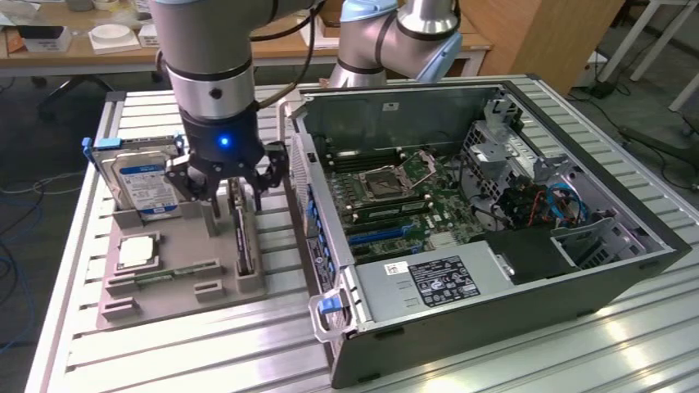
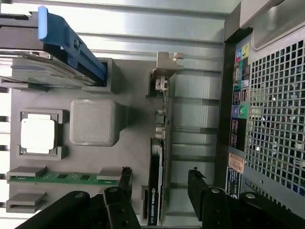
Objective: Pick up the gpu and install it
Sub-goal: 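Pick up the gpu and move the gpu toward the slot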
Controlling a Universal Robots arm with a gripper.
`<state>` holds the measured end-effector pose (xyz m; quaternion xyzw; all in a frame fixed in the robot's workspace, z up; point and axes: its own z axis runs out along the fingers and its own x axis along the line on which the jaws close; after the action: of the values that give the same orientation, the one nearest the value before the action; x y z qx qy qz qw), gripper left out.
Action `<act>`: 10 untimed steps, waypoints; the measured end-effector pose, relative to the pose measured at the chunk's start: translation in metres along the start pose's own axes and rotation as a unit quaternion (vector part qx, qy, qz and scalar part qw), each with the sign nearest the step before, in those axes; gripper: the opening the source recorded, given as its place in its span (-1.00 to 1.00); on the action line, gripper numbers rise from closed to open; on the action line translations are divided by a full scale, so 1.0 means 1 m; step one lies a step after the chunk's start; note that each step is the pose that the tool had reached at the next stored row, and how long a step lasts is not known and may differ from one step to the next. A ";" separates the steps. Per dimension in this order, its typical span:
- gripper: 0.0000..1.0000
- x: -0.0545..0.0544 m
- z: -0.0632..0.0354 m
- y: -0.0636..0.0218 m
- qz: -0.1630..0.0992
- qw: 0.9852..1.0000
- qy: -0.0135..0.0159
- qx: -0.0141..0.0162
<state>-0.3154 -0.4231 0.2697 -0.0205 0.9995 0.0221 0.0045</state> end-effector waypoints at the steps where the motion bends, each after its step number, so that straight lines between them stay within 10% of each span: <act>1: 0.18 0.000 0.0018 -0.0002 0.000 1.000 0.000 0.000; 10: 0.18 0.000 0.0200 -0.0011 0.000 1.000 0.000 0.000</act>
<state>-0.3156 -0.4232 0.2497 -0.0207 0.9995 0.0221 0.0044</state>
